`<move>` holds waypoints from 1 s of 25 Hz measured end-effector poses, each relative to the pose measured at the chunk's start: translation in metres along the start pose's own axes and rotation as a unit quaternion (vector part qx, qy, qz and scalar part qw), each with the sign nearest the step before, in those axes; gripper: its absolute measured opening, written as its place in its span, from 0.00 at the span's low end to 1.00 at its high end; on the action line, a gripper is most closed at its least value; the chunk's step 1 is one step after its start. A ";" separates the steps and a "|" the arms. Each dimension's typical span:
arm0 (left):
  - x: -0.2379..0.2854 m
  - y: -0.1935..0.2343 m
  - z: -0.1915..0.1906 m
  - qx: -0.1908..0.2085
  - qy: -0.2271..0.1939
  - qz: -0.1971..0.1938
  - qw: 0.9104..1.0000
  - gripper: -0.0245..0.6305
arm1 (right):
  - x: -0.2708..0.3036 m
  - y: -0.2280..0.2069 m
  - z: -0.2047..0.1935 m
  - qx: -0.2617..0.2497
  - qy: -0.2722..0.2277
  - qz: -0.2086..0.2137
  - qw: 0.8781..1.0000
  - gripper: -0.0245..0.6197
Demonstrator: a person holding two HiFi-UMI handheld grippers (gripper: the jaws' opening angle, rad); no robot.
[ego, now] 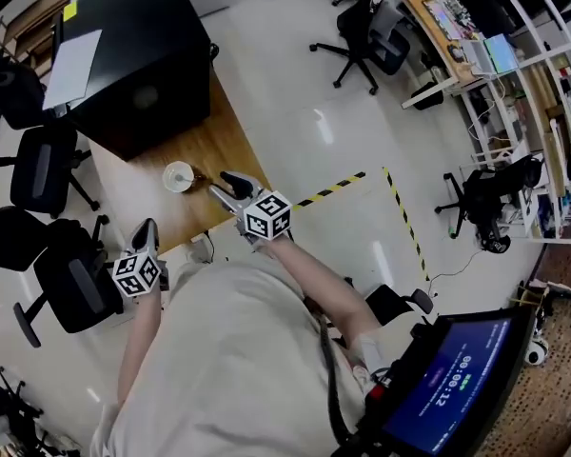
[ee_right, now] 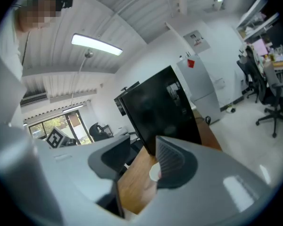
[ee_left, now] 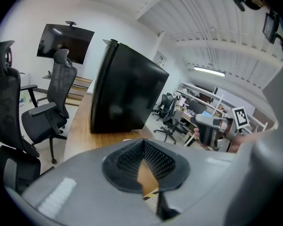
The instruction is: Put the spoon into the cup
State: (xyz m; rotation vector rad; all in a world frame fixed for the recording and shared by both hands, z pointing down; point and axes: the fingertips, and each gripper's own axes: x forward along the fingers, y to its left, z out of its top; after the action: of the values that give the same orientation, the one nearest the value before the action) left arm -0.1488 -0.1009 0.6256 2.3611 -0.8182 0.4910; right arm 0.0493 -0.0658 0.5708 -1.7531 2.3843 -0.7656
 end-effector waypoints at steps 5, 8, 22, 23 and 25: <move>0.011 -0.054 -0.003 0.004 -0.004 0.009 1.000 0.00 | -0.049 -0.009 0.029 -0.002 -0.036 0.024 0.999 0.30; 0.017 -0.090 -0.011 0.019 -0.004 0.010 1.000 0.00 | -0.083 -0.023 0.032 0.007 -0.052 0.028 0.998 0.29; -0.006 -0.216 -0.063 0.016 -0.031 0.050 0.998 0.00 | -0.222 -0.052 0.013 0.023 -0.053 0.052 0.997 0.28; -0.012 -0.222 -0.068 0.017 -0.033 0.054 0.998 0.00 | -0.227 -0.049 0.009 0.022 -0.049 0.059 0.997 0.28; -0.024 -0.233 -0.081 0.014 -0.039 0.064 0.997 0.00 | -0.237 -0.042 -0.001 0.017 -0.039 0.074 0.996 0.28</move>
State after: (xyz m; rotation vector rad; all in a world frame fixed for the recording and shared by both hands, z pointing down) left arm -0.0264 0.1101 0.5803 2.3768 -1.0097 0.4680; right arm 0.1659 0.1419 0.5381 -1.5435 2.4008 -0.7000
